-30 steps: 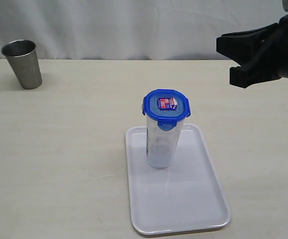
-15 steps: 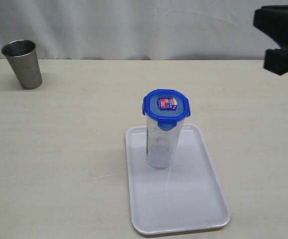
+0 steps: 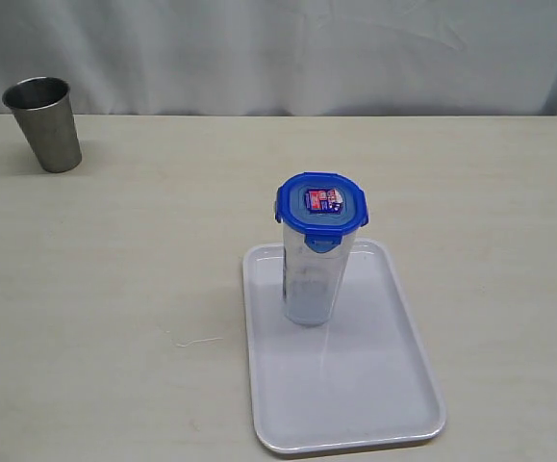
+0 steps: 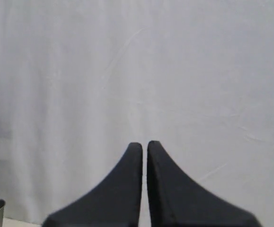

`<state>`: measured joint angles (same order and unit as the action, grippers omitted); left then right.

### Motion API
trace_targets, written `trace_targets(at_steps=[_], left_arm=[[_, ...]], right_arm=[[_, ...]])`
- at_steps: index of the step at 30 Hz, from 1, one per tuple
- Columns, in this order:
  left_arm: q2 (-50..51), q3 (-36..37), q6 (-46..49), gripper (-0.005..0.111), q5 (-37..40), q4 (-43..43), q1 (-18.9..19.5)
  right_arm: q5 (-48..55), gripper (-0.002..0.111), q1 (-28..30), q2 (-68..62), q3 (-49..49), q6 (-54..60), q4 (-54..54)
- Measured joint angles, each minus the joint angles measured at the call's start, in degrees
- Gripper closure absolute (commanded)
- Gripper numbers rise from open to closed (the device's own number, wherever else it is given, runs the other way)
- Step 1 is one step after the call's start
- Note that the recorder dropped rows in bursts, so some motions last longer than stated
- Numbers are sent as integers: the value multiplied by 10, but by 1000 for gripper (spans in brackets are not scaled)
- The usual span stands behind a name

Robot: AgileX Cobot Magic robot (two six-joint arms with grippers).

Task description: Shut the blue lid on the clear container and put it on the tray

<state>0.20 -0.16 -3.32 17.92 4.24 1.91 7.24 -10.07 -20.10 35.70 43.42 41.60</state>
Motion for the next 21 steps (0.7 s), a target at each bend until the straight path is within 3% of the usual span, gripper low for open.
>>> trace_targets(at_steps=[1, 3, 6, 10, 21], left_arm=[[0, 0, 0, 107, 0, 0, 0], [0, 0, 0, 107, 0, 0, 0], [0, 0, 0, 107, 0, 0, 0], [0, 0, 0, 107, 0, 0, 0], [0, 0, 0, 107, 0, 0, 0]], right_arm=[[-14, 104, 0, 14, -9, -157, -149], [-25, 104, 0, 32, -24, -346, -332], [-30, 104, 0, 40, -34, -477, -470], [-34, 104, 0, 41, -37, -520, -516], [-83, 104, 14, 112, -111, -489, -526]])
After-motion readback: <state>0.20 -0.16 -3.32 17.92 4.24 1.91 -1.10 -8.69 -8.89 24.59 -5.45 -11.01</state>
